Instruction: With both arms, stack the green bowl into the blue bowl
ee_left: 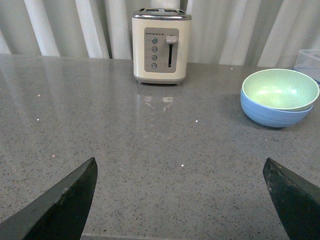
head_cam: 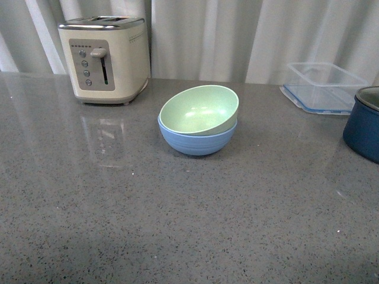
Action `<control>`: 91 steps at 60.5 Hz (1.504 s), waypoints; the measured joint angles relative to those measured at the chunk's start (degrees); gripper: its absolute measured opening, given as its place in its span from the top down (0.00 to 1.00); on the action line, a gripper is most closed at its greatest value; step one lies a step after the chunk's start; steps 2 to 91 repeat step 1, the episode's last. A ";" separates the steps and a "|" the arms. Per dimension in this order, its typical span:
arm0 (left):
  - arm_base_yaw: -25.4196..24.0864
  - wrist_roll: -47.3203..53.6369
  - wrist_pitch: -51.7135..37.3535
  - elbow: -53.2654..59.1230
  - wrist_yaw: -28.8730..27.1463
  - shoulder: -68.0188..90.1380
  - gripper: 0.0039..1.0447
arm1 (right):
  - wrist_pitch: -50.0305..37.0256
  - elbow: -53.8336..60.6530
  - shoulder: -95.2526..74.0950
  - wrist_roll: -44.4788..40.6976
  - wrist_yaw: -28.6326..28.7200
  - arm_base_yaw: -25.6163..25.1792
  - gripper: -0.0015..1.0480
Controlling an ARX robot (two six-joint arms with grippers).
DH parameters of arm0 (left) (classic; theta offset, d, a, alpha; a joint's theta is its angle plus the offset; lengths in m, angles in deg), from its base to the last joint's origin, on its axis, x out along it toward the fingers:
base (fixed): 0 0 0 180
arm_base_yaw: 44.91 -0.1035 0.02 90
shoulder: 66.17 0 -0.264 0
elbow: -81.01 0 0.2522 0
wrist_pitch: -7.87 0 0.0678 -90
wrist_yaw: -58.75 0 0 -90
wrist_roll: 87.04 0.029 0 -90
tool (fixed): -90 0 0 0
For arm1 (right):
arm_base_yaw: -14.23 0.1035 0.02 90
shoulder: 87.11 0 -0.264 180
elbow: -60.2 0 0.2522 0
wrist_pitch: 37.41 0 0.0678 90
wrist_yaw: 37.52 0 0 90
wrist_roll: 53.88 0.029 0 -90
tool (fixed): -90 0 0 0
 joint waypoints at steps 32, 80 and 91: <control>0.00 0.02 0.00 0.00 0.00 0.00 0.06 | 0.00 0.00 0.00 0.00 0.00 0.00 0.10; 0.00 0.02 0.00 0.00 0.00 0.00 0.06 | 0.00 0.00 0.00 0.00 0.00 0.00 0.10; 0.00 0.02 0.00 0.00 0.00 0.00 0.06 | 0.00 0.00 0.00 0.00 0.00 0.00 0.10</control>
